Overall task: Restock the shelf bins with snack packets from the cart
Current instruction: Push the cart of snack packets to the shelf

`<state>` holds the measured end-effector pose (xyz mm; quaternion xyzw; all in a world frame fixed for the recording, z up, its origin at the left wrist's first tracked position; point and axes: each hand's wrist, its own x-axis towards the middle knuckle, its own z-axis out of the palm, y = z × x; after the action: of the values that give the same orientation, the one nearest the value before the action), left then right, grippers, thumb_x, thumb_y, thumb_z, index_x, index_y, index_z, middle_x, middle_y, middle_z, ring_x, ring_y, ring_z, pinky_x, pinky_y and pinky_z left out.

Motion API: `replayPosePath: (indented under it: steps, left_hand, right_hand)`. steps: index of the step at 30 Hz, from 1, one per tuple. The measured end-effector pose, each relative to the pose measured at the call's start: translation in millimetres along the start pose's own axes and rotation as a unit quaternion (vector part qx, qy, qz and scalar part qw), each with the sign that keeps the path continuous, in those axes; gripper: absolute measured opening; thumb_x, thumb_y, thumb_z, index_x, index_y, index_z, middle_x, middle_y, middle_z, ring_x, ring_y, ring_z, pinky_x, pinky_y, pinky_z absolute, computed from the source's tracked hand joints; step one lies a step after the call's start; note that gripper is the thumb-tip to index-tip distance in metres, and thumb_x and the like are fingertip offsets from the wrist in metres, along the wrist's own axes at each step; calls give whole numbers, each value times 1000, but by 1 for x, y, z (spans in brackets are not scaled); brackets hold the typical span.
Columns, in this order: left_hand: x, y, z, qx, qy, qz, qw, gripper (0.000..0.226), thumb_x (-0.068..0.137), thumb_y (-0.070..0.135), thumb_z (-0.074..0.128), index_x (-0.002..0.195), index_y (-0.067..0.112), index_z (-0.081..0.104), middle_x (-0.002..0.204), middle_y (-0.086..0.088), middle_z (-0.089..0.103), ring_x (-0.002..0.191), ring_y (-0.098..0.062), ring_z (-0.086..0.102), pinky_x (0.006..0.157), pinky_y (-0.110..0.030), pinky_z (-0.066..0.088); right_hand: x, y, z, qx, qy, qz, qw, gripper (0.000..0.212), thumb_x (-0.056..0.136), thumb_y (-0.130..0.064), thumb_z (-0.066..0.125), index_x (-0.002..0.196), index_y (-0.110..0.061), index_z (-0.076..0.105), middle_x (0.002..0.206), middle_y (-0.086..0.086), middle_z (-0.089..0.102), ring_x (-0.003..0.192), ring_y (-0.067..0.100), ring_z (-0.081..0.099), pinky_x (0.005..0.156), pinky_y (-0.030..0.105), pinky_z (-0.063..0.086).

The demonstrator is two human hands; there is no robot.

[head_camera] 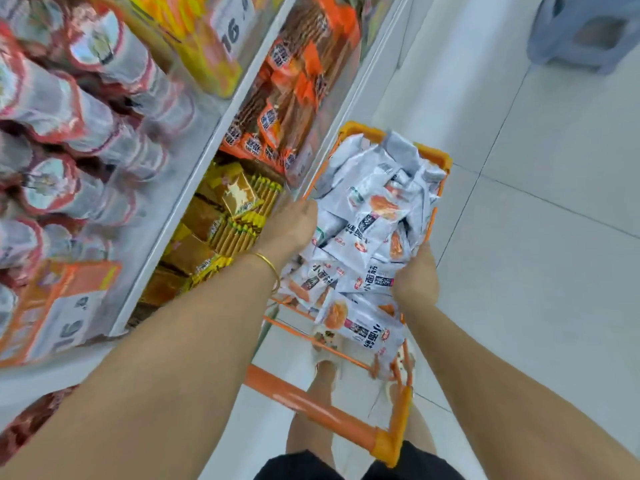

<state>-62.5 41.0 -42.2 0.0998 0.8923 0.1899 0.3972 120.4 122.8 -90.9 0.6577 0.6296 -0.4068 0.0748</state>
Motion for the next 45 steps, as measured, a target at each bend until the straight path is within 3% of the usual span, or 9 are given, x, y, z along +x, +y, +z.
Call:
replayPosePath:
  steps: [2, 6, 16, 20, 26, 34, 39, 45]
  left_hand:
    - [6, 1, 0, 27, -34, 3, 999, 40, 100, 21, 19, 118, 2, 49, 133, -18, 46, 121, -29, 42, 102, -40, 34]
    - [5, 3, -3, 90, -64, 18, 994, 46, 100, 35, 17, 135, 14, 40, 145, -9, 38, 129, -28, 38, 102, -37, 28]
    - [28, 34, 6, 179, -61, 34, 981, 57, 96, 49, 17, 148, 28, 16, 150, -10, 32, 131, -40, 35, 103, -45, 31]
    - [37, 63, 23, 246, -27, 107, 963, 56, 95, 48, 16, 146, 25, 20, 136, -15, 48, 108, -39, 53, 85, -42, 42]
    - [57, 122, 40, 256, -4, 125, 959, 54, 97, 42, 18, 144, 16, 23, 134, -18, 48, 108, -39, 53, 84, -41, 40]
    - [103, 211, 50, 273, -7, 136, 952, 53, 97, 43, 18, 143, 17, 23, 137, -18, 45, 116, -39, 47, 86, -40, 36]
    - [143, 263, 56, 270, -8, 144, 952, 53, 95, 43, 21, 139, 15, 28, 127, -21, 52, 107, -39, 52, 78, -39, 34]
    - [192, 329, 52, 279, -20, 139, 950, 57, 91, 47, 20, 140, 17, 24, 100, -18, 55, 90, -36, 53, 69, -37, 34]
  right_hand:
    - [-3, -3, 1, -36, 6, 4, 999, 63, 90, 3, 29, 148, -20, 20, 145, 4, 41, 117, 32, 52, 93, 42, 43]
    - [-1, -16, 2, -92, 10, 4, 996, 58, 86, 8, 34, 141, -10, 27, 141, 8, 40, 104, 34, 57, 74, 38, 43]
    - [33, -33, -25, -164, -13, 6, 986, 78, 86, 10, 41, 151, -8, 2, 156, 6, 16, 115, 34, 55, 82, 38, 47]
    - [55, -33, -48, -168, -4, -5, 986, 78, 86, 8, 45, 150, -6, 5, 154, 10, 21, 115, 35, 54, 84, 38, 46]
    - [104, -44, -86, -194, 12, -39, 980, 66, 89, 7, 41, 148, -4, 14, 143, 14, 36, 110, 35, 56, 75, 35, 41]
    - [189, -80, -137, -223, -5, -45, 974, 64, 89, 3, 45, 145, 4, 14, 138, 19, 41, 120, 35, 51, 92, 39, 44]
    - [241, -110, -168, -240, -11, -50, 969, 69, 90, 2, 45, 147, 7, 5, 139, 21, 41, 125, 34, 46, 97, 37, 42]
    - [304, -151, -207, -230, -18, -41, 972, 61, 88, 5, 45, 143, 5, 19, 134, 20, 48, 120, 35, 51, 92, 38, 45]
